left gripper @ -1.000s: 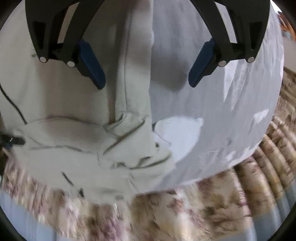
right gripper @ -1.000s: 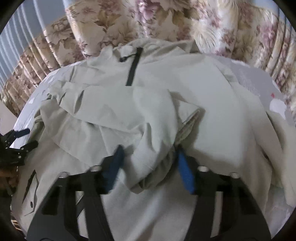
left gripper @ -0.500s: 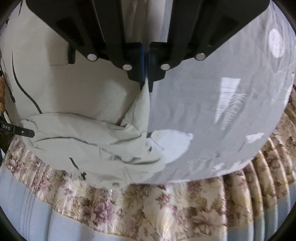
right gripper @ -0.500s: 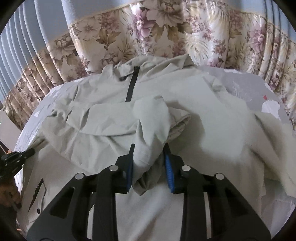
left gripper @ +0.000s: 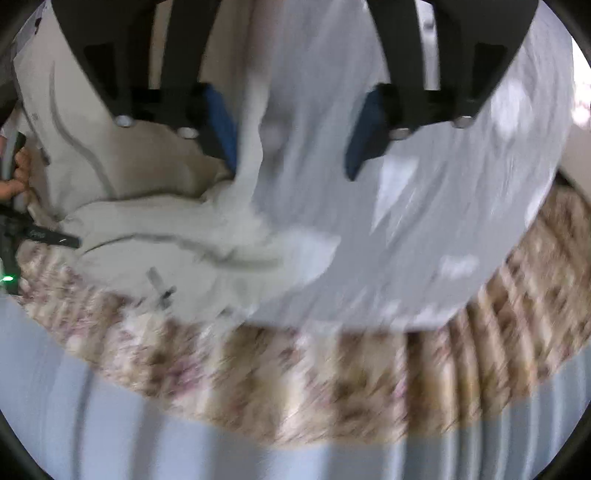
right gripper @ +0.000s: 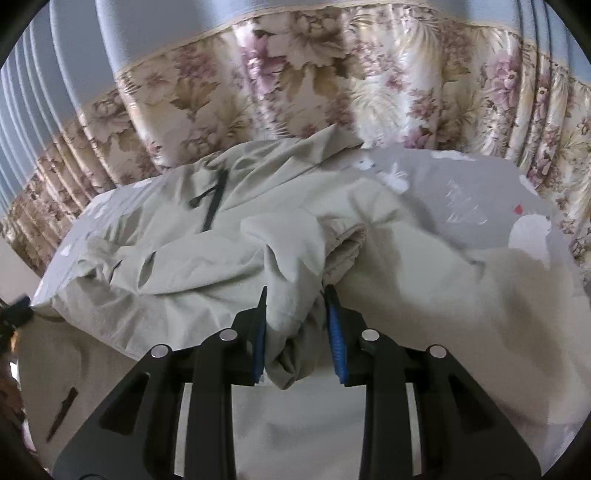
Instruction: Fold large clothes
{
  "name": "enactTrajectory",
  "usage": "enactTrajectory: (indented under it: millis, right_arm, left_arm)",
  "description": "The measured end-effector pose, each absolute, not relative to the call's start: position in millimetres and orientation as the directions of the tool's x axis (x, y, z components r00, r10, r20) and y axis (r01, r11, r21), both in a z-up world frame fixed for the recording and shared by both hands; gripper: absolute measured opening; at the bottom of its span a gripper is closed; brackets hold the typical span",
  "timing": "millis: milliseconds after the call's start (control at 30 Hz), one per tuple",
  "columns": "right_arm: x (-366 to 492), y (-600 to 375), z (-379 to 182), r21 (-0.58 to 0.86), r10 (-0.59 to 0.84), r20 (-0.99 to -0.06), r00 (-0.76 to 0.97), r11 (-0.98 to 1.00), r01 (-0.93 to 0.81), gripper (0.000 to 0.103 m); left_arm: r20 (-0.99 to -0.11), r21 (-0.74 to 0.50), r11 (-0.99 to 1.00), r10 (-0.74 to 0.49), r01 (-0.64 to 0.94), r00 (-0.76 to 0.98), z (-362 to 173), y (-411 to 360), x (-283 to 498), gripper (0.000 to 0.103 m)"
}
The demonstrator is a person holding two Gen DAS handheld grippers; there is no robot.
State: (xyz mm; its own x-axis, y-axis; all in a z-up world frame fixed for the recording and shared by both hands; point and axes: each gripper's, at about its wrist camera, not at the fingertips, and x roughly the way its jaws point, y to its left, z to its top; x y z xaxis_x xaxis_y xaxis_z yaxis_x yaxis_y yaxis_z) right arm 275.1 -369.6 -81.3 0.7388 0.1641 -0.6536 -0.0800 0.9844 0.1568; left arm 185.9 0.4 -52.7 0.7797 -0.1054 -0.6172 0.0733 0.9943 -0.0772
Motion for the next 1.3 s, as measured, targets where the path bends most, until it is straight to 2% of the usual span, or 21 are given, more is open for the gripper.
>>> enactTrajectory:
  millis: [200,233,267,333,433,533,567,633,667,733,900,1067,1233,1300]
  right_arm:
    - [278.1,-367.9,-94.0,0.142,0.154,-0.679,0.718,0.987,-0.077,0.029]
    - [278.6,-368.3,-96.7,0.147,0.156,-0.680,0.716,0.986,-0.076,0.029]
    - [278.9,-369.1,-98.1,0.145,0.153,-0.680,0.717,0.987,-0.073,0.029]
    - [280.6,-372.8,-102.8,0.148,0.145,-0.686,0.713,0.987,-0.058,0.030]
    - [281.7,-382.4,-107.7,0.129,0.108,-0.688,0.718,0.991,-0.026,0.031]
    - [277.2,-389.2,-110.8,0.154,0.134,-0.690,0.712,0.987,-0.037,0.039]
    - [273.2,-390.3,-109.1,0.154,0.136,-0.684,0.717,0.987,-0.041,0.046]
    - [255.3,-399.8,-102.0,0.164,0.134,-0.662,0.737,0.986,-0.032,0.057]
    - [245.5,-405.9,-98.1,0.171,0.128,-0.650,0.749,0.985,-0.019,0.064]
    - [213.4,-429.7,-91.4,0.183,0.091,-0.620,0.780,0.983,0.031,0.067]
    - [143.9,-510.6,-98.1,0.211,-0.035,-0.643,0.765,0.952,0.221,0.068]
    - [95.6,-553.0,-111.8,-0.059,-0.293,-0.659,0.693,0.938,0.340,0.070]
    - [92.0,-585.1,-136.4,-0.011,-0.257,-0.728,0.636,0.931,0.364,0.069]
    - [101.4,-584.4,-144.5,-0.038,-0.283,-0.732,0.619,0.925,0.377,0.070]
  left_arm:
    - [-0.612,-0.141,0.967,-0.252,0.211,0.749,-11.7,-61.6,234.1,0.062]
    - [-0.605,-0.147,0.965,-0.263,0.218,0.752,-7.5,-69.6,236.3,0.065]
    - [-0.611,-0.142,0.966,-0.256,0.215,0.749,-8.3,-77.3,240.5,0.074]
    - [-0.644,-0.120,0.966,-0.252,0.230,0.722,-19.7,-93.5,255.8,0.075]
    - [-0.715,-0.036,0.983,-0.152,0.180,0.683,-57.9,-103.7,291.9,0.074]
    - [-0.743,0.064,0.997,0.024,0.036,0.669,-97.2,-83.4,323.7,0.073]
    - [-0.747,0.076,0.997,0.042,0.022,0.664,-103.3,-78.3,327.8,0.077]
    - [-0.736,0.064,0.998,0.035,0.018,0.676,-105.1,-70.8,330.0,0.077]
    - [-0.735,0.071,0.997,0.039,0.020,0.677,-104.7,-69.2,328.7,0.077]
    - [-0.728,0.056,0.998,0.021,0.030,0.685,-101.9,-66.8,325.0,0.077]
    - [-0.684,-0.017,0.997,-0.063,0.070,0.727,-75.6,-59.9,291.2,0.077]
    - [-0.627,-0.034,0.992,-0.114,0.119,0.771,-49.3,-63.5,239.0,0.077]
    - [-0.618,-0.041,0.990,-0.132,0.136,0.775,-50.4,-66.8,206.7,0.078]
    - [-0.632,-0.065,0.989,-0.144,0.133,0.762,-57.7,-64.8,199.8,0.079]
